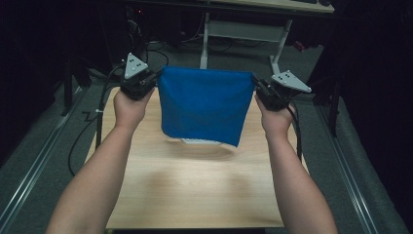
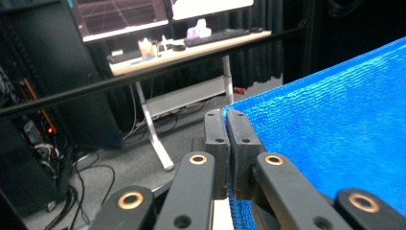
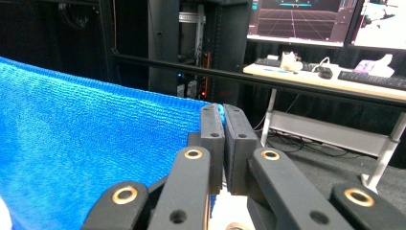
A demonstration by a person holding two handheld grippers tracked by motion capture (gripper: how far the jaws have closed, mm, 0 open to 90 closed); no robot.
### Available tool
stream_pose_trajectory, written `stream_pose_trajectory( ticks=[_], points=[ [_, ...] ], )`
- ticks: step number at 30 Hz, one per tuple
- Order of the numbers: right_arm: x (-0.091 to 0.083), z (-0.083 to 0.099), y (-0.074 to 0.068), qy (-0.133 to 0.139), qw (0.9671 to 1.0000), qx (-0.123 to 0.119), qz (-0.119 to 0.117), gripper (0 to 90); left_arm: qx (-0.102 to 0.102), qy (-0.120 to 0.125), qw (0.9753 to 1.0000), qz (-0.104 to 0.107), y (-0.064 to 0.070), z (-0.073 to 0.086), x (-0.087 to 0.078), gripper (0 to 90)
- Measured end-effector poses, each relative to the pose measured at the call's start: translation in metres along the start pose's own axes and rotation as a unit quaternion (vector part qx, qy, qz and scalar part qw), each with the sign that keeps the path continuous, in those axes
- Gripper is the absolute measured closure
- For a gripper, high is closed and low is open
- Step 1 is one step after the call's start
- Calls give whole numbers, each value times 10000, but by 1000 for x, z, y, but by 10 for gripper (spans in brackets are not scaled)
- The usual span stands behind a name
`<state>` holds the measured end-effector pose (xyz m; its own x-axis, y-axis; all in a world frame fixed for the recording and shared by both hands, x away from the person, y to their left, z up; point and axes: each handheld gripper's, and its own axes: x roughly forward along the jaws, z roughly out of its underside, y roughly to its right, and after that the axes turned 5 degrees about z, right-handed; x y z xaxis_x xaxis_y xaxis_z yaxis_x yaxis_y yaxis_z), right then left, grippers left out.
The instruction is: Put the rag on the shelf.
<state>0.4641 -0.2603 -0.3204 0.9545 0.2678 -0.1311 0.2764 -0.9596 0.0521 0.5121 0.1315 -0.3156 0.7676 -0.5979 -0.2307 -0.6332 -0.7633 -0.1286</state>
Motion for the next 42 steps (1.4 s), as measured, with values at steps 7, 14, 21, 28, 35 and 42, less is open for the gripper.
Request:
stream_pose_trajectory(
  ticks=[7, 14, 21, 28, 35, 42],
  points=[
    [31, 11, 4, -400, 9990, -149, 96, 886, -190, -450, 9988, -72, -10, 17, 29, 886],
    [55, 35, 7, -949, 9952, -197, 104, 886, -612, -1018, 9928, 183, -15, 54, 50, 886],
    [64, 68, 4, -1400, 9898, -262, 13, 886, -939, -1405, 9843, 505, -12, 92, 55, 886],
    [62, 96, 1, -1635, 9865, -47, -116, 886, -1176, -1593, 9773, 757, -4, 122, 58, 886],
    [62, 123, -8, -1824, 9828, 20, -299, 885, -1262, -1647, 9739, 918, 7, 139, 60, 886],
    [62, 138, -15, -1961, 9796, 122, -417, 885, -1309, -1708, 9713, 1012, 16, 153, 60, 886]
  ],
)
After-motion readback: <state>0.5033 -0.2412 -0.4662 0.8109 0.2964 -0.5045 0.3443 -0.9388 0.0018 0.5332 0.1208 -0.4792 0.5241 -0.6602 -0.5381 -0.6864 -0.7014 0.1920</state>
